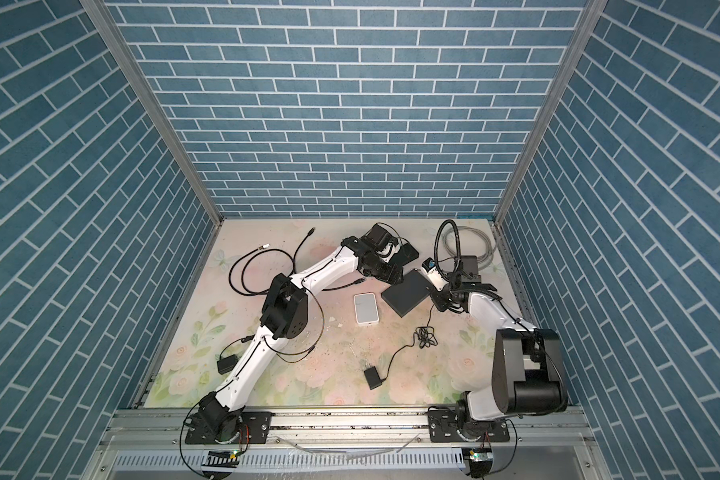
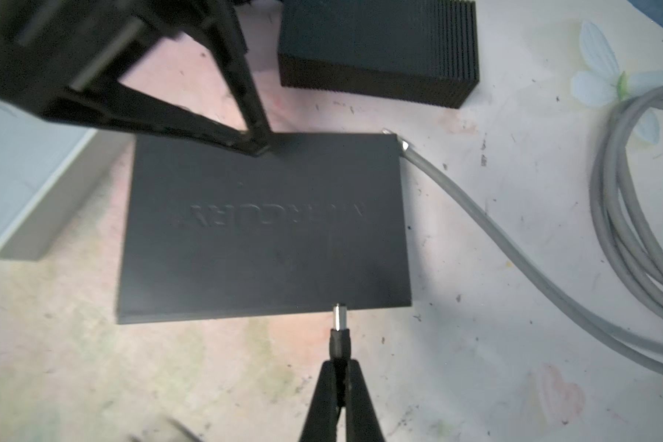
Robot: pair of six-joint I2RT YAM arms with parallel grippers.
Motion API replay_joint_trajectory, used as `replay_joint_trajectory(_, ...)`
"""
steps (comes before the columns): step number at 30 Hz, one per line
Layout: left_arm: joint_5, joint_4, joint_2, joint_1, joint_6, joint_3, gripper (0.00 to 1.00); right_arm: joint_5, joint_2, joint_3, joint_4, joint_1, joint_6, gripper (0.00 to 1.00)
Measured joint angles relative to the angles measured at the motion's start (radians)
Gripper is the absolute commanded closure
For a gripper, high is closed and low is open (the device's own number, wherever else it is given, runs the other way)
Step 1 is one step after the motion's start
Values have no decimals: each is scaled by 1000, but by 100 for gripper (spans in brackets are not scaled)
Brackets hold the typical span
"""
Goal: Insert the plug into the switch port
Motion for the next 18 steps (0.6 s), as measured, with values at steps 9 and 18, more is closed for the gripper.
replay_joint_trajectory(9, 196, 185, -283, 18, -71, -393, 37, -123, -130, -64, 58, 48, 163, 100)
replay_joint_trajectory(18, 403, 420, -373, 19, -218, -524, 47, -177, -121, -108, 174, 74, 198, 100)
